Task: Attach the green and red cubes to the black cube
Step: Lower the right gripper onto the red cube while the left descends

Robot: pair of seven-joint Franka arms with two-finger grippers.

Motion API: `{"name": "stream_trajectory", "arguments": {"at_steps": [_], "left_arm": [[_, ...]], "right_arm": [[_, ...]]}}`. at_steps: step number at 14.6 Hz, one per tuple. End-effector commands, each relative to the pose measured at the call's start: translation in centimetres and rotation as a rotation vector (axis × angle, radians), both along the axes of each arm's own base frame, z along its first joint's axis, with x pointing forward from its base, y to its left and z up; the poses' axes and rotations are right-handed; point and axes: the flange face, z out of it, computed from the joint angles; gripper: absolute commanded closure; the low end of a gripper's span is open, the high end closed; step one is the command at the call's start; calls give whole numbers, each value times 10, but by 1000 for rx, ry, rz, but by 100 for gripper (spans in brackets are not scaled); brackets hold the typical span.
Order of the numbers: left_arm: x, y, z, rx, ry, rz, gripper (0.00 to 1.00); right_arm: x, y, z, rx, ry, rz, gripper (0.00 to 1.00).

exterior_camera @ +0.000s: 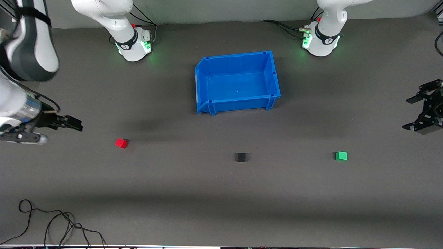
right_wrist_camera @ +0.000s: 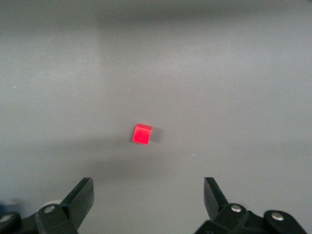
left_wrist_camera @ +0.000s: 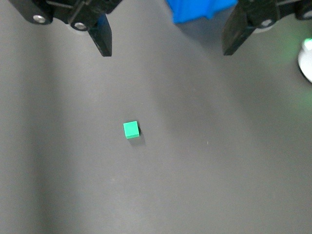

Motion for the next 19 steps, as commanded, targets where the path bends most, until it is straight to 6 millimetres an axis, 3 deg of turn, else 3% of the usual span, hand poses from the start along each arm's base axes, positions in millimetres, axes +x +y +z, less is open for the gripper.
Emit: {"name": "stream_trajectory", "arguments": {"at_steps": [1,3,5,8,10,14,16,19], "left_arm": [[18,4,-7,-11,43,262,0],[20,3,-14,-29,65,322,0],[27,12,-36,-95,87,326,0],[39,20,-91,-168,70,268,0],[42,24,-132,-227,48,227,0],[48,29,-202,-284,5,146,0],[50,30,-237,-290,2,118,0],[44,26,-288,-288,-30,81,0]], "right_arm": [[4,-15,-50,63,27,-107,0],[12,-16,-87,116,52,-153,0],[13,-16,-121,108,47,-161,0],[0,-14,-186,87,22,-170,1],[-8,-9,-219,73,0,-197,1],[-6,23,-251,60,-11,-247,2],[-6,27,-267,54,-6,-264,3],[-6,26,-274,51,-11,-266,4]]}}
